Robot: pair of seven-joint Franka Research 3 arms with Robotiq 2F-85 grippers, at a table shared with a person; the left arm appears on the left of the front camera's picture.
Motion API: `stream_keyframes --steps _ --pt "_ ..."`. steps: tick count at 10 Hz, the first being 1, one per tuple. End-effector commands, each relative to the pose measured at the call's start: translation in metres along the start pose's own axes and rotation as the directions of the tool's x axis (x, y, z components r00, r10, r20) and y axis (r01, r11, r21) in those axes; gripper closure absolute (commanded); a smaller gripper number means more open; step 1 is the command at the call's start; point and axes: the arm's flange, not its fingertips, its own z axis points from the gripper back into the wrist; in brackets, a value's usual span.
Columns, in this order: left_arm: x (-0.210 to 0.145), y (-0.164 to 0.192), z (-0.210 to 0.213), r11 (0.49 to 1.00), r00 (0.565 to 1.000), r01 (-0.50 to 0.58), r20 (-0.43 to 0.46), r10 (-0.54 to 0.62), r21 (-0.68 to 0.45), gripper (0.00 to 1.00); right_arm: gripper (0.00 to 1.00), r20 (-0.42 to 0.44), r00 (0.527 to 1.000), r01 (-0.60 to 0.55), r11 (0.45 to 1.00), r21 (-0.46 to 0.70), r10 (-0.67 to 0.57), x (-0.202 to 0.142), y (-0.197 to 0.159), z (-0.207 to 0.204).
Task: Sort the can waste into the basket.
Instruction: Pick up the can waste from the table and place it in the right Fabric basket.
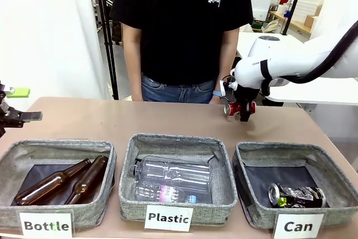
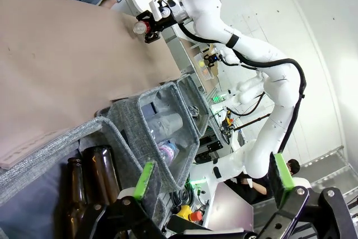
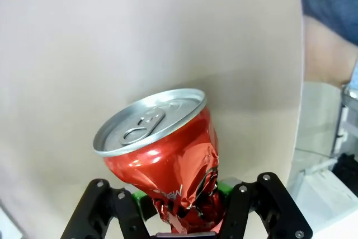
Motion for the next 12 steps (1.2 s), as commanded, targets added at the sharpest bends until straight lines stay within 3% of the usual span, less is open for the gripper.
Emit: stream_keyframes --steps 1,3,4,7,9,12 --pt "-0.001 -0.004 0.0 1.0 1.0 -0.002 0.008 0.002 -0.001 0.0 1.0 0.017 0.999 0.046 0.999 0.027 -0.047 -0.006 0.042 0.05" --pt "-0.001 -0.004 0.0 1.0 1.0 -0.002 0.008 0.002 -0.001 0.0 1.0 0.009 1.0 0.014 0.999 0.044 -0.014 -0.015 0.104 0.109" --pt "-0.001 -0.004 0.0 1.0 1.0 -0.002 0.008 0.002 -0.001 0.0 1.0 0.009 0.998 0.061 0.997 0.056 -0.061 -0.017 0.138 0.133" --pt "-0.001 -0.004 0.0 1.0 1.0 -0.002 0.008 0.002 -0.001 0.0 1.0 -0.019 0.997 0.075 0.997 -0.003 -0.075 -0.028 0.243 0.171" --pt "-0.001 -0.004 0.0 1.0 1.0 -0.002 0.008 0.002 -0.001 0.0 1.0 -0.1 0.995 0.018 1.0 0.005 -0.018 -0.046 0.286 0.172" --pt "-0.001 -0.004 0.0 1.0 1.0 -0.002 0.008 0.002 -0.001 0.0 1.0 -0.165 0.985 0.071 0.991 0.113 -0.052 -0.07 0.313 0.162"
